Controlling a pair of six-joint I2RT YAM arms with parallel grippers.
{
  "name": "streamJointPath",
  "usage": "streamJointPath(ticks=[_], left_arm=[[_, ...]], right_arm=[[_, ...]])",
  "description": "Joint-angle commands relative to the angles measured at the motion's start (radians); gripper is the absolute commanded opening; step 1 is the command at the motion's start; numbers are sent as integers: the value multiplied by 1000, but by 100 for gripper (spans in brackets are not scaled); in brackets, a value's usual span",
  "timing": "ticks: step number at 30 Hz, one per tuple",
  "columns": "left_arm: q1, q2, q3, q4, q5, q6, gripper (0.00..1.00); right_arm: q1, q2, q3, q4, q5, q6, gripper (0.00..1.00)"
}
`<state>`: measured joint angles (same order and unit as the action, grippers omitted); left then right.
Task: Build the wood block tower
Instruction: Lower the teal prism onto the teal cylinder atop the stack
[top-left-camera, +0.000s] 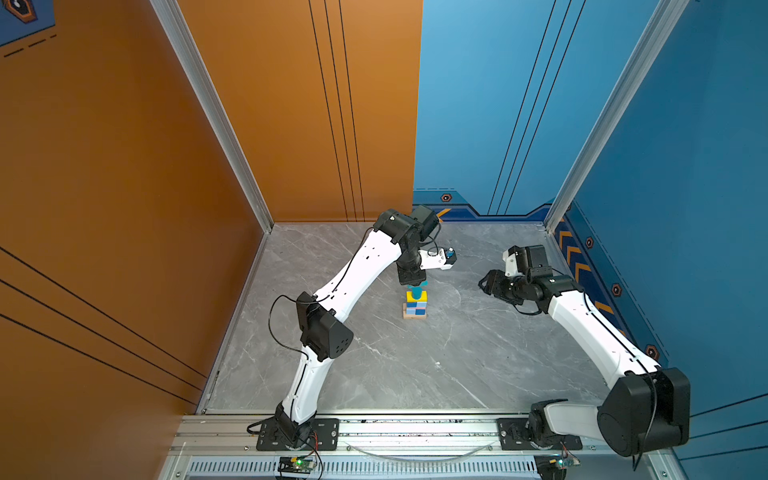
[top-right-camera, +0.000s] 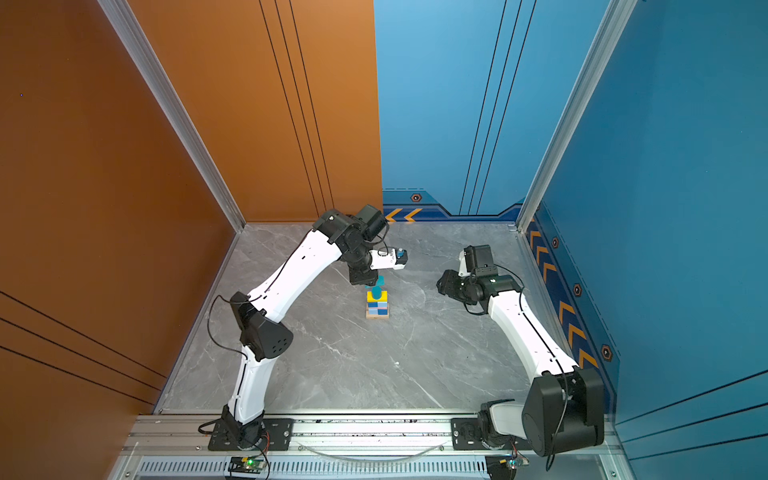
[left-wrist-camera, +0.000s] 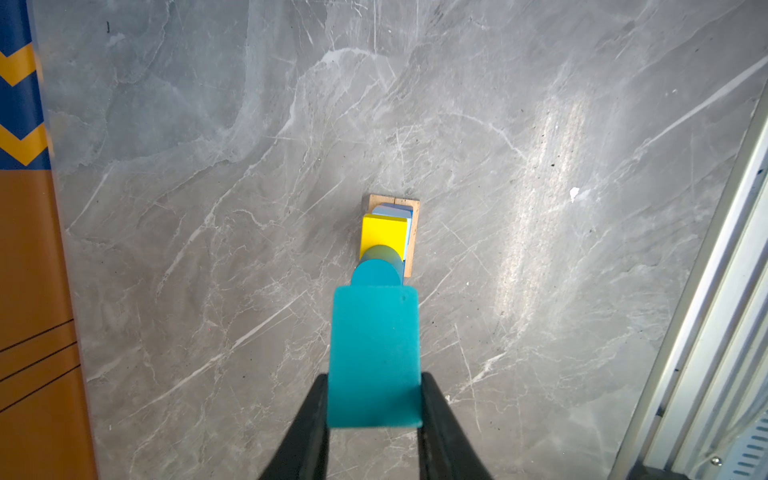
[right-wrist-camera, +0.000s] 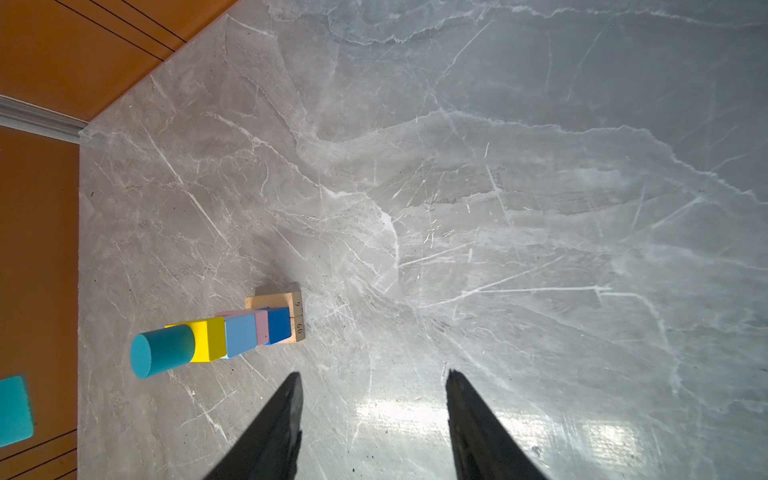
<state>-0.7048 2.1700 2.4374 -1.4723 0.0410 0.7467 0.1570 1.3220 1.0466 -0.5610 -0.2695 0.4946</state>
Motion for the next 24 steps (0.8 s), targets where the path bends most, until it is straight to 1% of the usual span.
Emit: streamJointPath(ticks=[1, 9, 24], left_arm=[[-7, 34, 14, -30, -27, 55, 0], [-9, 77, 34, -28, -13, 76, 0], [-18, 96, 35, -26, -11, 108, 0]], right_arm=[[-4, 16, 25, -32, 5, -13, 57], [-2, 28, 20, -26, 5, -9, 56], [-1, 42, 18, -19, 3, -8, 56]])
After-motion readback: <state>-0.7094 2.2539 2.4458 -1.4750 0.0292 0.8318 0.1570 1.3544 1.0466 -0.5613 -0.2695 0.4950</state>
